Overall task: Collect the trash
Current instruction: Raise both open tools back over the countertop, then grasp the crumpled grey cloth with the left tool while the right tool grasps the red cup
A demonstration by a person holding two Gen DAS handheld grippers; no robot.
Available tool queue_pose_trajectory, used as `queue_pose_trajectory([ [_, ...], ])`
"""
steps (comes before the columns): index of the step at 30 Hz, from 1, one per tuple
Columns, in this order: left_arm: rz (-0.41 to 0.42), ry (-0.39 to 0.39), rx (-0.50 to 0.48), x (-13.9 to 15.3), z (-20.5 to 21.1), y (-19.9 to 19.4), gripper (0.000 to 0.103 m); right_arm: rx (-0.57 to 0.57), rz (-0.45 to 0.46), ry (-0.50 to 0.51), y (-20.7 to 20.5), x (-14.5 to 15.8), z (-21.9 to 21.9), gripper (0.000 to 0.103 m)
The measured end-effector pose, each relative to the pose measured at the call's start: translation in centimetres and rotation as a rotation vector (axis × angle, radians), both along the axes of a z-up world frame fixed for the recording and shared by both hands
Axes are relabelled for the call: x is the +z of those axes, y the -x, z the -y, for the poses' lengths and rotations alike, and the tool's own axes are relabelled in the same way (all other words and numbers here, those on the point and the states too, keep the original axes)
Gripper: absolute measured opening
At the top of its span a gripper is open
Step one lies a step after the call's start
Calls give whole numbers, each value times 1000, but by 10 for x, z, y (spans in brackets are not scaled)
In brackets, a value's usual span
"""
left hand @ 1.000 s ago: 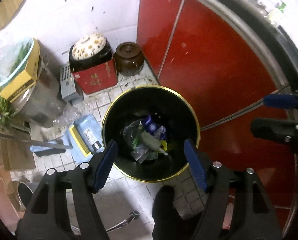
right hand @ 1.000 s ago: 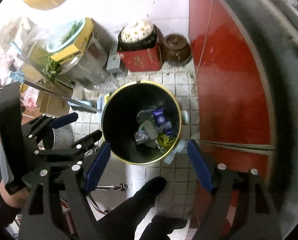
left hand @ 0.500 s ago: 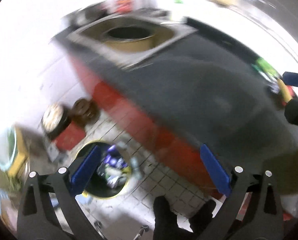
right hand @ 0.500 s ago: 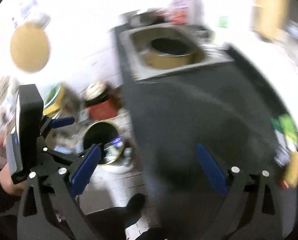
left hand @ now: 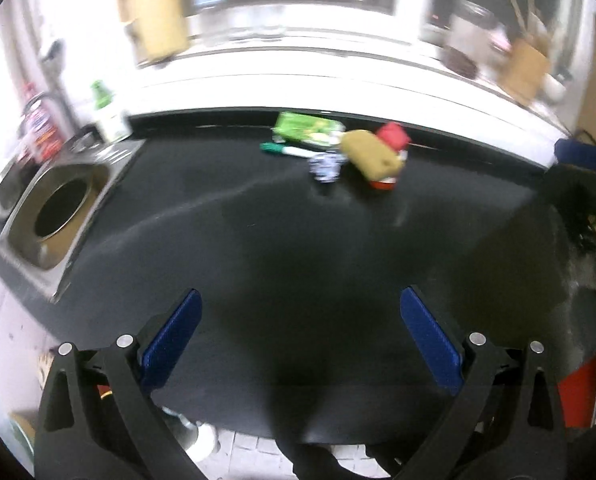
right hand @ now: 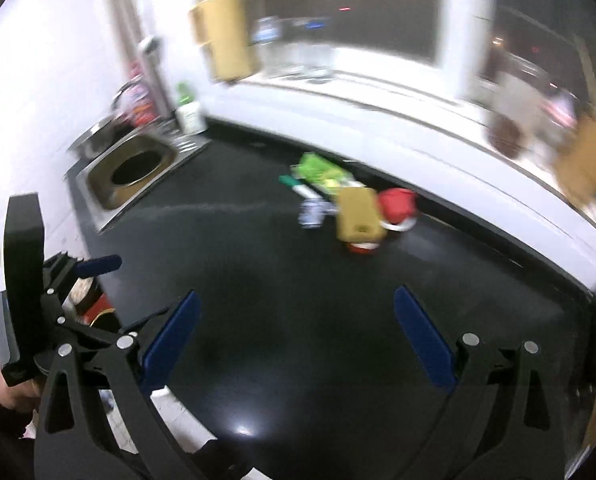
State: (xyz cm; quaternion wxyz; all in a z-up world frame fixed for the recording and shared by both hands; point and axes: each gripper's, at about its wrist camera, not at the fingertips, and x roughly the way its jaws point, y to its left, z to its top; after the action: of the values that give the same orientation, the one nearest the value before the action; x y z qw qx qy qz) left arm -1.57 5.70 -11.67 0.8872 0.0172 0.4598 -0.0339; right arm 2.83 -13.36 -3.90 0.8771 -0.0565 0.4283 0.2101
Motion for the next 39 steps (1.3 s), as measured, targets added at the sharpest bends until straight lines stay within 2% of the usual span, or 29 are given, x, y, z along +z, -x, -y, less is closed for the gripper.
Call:
queue_pose_trajectory([
  [5,-2,-5,-68,0,39,-9,96,-96,11,-9,5,3,54,94],
  [9,-4,-8,-92,1,54,-11,96,-127,8,-21,8,3,77,94],
  [18,-1,-13,-88,0,61,-22,96,-136,9,-17,0,2,82,94],
  [25,1,-19,-62,-6,55,-45,96,-132,14,-9,-18,-6,80,94],
  [32,-15,-32,-38,-34,44,-98,96,-113,-55,-15,-72,-39,70,94],
  [36,-50,-83,-20,-61,38,-144,96,-106,-77,1,-115,-58,61,94],
  [39,-72,-72,-19,-79,32,-172,96,-90,-91,0,-150,-76,53,94],
])
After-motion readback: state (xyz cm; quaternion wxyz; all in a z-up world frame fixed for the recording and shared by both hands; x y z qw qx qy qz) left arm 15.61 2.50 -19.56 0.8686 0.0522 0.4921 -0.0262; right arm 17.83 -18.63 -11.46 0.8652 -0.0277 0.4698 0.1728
